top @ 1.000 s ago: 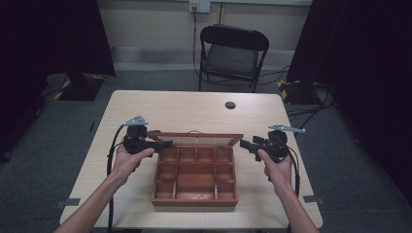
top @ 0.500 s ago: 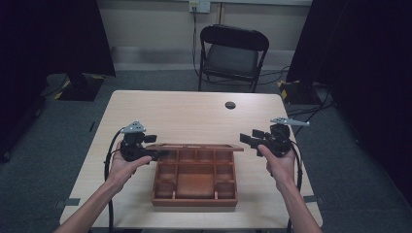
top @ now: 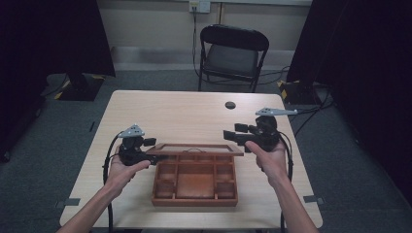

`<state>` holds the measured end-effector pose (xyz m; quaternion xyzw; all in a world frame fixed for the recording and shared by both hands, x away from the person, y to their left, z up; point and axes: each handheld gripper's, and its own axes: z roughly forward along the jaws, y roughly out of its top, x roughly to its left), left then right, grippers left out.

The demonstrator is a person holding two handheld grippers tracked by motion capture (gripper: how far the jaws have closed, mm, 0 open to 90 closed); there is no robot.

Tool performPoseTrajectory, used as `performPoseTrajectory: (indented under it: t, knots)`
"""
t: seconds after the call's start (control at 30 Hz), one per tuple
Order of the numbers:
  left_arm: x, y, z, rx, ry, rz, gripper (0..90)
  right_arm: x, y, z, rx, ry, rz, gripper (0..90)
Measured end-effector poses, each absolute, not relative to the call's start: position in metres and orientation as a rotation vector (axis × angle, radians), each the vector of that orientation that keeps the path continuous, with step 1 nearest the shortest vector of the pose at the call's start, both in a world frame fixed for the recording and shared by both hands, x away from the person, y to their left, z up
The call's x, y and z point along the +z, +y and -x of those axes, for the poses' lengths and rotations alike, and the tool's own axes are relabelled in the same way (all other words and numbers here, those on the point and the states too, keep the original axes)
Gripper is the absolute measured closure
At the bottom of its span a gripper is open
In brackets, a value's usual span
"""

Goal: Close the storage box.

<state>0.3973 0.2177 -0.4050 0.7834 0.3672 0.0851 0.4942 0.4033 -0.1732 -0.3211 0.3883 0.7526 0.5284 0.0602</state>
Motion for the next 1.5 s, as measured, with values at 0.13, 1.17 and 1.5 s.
performPoseTrajectory:
  t: [0.13,1.17,1.5]
  knots:
    - [-0.404,0.220,-0.394,0.210,0.883,-1.907,16.0,-0.318,-0.151,-0.401,1.588,2.370,-1.101,42.3]
    - [-0.414,0.218,-0.388,0.198,0.865,-1.938,16.5,-0.335,-0.095,-0.390,1.618,2.754,-0.906,80.0]
    - [-0.417,0.219,-0.390,0.193,0.854,-1.959,16.0,-0.339,-0.099,-0.394,1.643,2.785,-0.900,81.8]
